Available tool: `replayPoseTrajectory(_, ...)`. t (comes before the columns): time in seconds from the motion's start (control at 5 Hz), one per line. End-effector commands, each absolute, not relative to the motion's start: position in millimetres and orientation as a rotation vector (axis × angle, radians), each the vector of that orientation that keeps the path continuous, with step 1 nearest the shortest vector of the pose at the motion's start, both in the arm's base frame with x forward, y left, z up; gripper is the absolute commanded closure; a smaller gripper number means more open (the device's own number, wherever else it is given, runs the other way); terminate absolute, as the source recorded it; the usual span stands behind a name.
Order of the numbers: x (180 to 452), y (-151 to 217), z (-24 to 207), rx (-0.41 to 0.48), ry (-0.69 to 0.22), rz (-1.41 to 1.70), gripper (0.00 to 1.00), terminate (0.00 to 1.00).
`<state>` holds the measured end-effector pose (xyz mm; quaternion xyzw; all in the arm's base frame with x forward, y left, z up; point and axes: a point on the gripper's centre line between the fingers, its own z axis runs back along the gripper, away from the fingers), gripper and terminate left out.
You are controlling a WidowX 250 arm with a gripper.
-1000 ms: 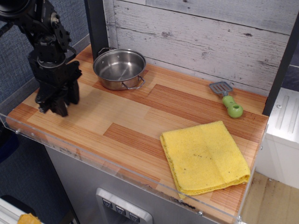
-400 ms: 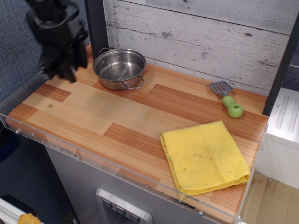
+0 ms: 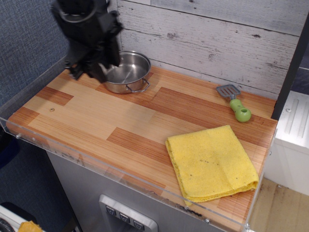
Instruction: Put the sushi on the towel
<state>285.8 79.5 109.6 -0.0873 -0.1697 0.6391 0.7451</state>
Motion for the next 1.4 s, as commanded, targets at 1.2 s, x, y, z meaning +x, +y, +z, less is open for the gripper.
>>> replayPoseTrajectory(1.2,262,-92,34,-0.166,-0.232,0.936,1.00,0.00)
